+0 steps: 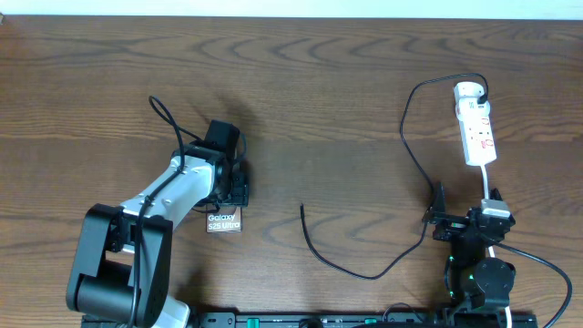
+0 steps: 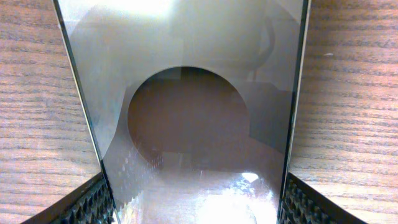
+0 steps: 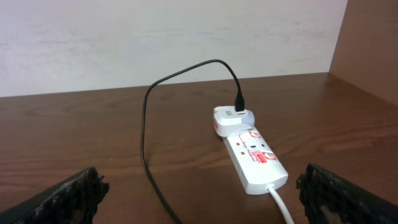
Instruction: Plug charger to phone and switch on socket
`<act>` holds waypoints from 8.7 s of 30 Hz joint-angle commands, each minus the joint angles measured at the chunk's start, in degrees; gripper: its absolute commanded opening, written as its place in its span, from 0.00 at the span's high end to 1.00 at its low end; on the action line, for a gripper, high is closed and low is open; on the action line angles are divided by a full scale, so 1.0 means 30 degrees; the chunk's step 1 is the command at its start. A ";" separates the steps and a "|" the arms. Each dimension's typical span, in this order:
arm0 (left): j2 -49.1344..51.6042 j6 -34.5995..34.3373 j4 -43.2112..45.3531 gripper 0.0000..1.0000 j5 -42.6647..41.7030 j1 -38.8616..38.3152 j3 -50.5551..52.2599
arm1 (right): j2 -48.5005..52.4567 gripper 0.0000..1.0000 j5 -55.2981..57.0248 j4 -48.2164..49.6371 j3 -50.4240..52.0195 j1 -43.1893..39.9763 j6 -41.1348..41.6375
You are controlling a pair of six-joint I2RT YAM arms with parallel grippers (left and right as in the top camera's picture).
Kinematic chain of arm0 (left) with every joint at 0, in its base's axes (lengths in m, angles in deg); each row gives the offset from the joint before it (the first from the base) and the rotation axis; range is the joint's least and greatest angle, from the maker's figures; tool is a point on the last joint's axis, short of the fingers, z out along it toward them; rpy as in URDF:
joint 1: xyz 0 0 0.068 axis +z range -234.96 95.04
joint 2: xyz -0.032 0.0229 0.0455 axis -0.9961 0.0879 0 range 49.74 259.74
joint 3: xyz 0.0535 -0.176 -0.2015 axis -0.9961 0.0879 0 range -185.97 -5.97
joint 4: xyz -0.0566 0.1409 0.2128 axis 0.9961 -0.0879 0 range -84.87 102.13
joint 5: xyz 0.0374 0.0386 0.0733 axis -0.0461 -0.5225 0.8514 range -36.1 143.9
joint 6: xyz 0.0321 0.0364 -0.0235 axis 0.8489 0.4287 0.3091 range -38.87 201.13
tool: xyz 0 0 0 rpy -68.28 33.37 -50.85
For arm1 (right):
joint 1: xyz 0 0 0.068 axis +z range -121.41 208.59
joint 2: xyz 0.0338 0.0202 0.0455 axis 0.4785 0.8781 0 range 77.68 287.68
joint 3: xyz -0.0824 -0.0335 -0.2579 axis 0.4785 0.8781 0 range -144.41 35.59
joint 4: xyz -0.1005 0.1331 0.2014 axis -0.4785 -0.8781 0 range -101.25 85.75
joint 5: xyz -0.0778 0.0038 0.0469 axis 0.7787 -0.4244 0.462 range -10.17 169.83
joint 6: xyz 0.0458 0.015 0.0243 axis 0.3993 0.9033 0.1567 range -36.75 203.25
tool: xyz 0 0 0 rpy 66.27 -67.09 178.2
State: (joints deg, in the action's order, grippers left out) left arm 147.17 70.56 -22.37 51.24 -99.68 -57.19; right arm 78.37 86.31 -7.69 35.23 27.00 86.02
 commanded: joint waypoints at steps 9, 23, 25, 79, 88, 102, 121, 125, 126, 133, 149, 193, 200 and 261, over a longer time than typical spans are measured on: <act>0.0656 0.0058 -0.1231 0.93 0.0153 -0.0007 -0.0787 | -0.0102 0.01 0.0160 -0.0073 0.0015 -0.0102 -0.0015; -0.0947 0.0044 -0.3126 0.93 -0.0131 -0.0007 -0.3461 | -0.0102 0.01 0.0160 -0.0073 0.0015 -0.0102 -0.0015; -0.1326 0.0036 -0.3220 0.93 -0.0255 -0.0007 -0.3665 | -0.0102 0.01 0.0160 -0.0073 0.0015 -0.0102 -0.0015; -0.8043 -1.2823 -0.2543 0.93 -1.3136 0.3898 -0.3905 | -0.0102 0.01 0.0160 -0.0073 0.0015 -0.0102 -0.0015; -0.8043 -1.7019 -0.2732 0.93 -1.6174 0.5246 -0.3905 | -0.0102 0.01 0.0160 -0.0073 0.0015 -0.0102 -0.0015; -0.8043 -2.3125 -0.2769 0.93 -1.9074 0.5246 -0.3905 | -0.0102 0.01 0.0160 -0.0073 0.0015 -0.0102 -0.0015; -0.8043 -2.1908 -0.2776 0.93 -1.7107 0.5238 -0.3898 | -0.0102 0.01 0.0160 -0.0073 0.0015 -0.0102 -0.0015; -0.8043 -1.9963 -0.4437 0.93 -1.2218 0.5202 -0.3898 | -0.0102 0.01 0.0160 -0.0073 0.0015 -0.0102 -0.0015; -0.8043 -1.9912 -0.5260 0.93 -1.0637 0.5202 -0.3898 | -0.0102 0.01 0.0160 -0.0073 0.0015 -0.0102 -0.0015; -0.8029 -1.9912 -0.8233 0.93 -0.4073 0.5202 -0.3898 | -0.0102 0.01 0.0160 -0.0073 0.0015 -0.0102 -0.0015; -0.6513 -1.9832 -0.8910 0.93 -0.2324 0.5166 -0.3840 | -0.0102 0.01 0.0160 -0.0073 0.0015 -0.0102 -0.0015; -0.6360 -2.0567 -0.7614 0.93 -0.2251 0.3286 -0.3840 | 0.5005 0.01 -1.1963 0.2076 -0.2390 -0.0102 0.7730; -0.6360 -2.0567 -0.7614 0.93 -0.2251 0.3286 -0.3840 | 1.3653 0.01 -1.8447 0.2310 -0.8160 -0.0095 0.7868; -0.6360 -2.8239 -0.7096 0.93 -0.2470 0.0284 -0.3840 | 3.1671 0.18 -1.1540 1.3296 -1.3420 1.4783 2.0225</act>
State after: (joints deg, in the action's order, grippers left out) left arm 128.31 -12.16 -43.83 43.70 -98.59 -66.99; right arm 172.90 50.35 32.04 -4.53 70.54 146.08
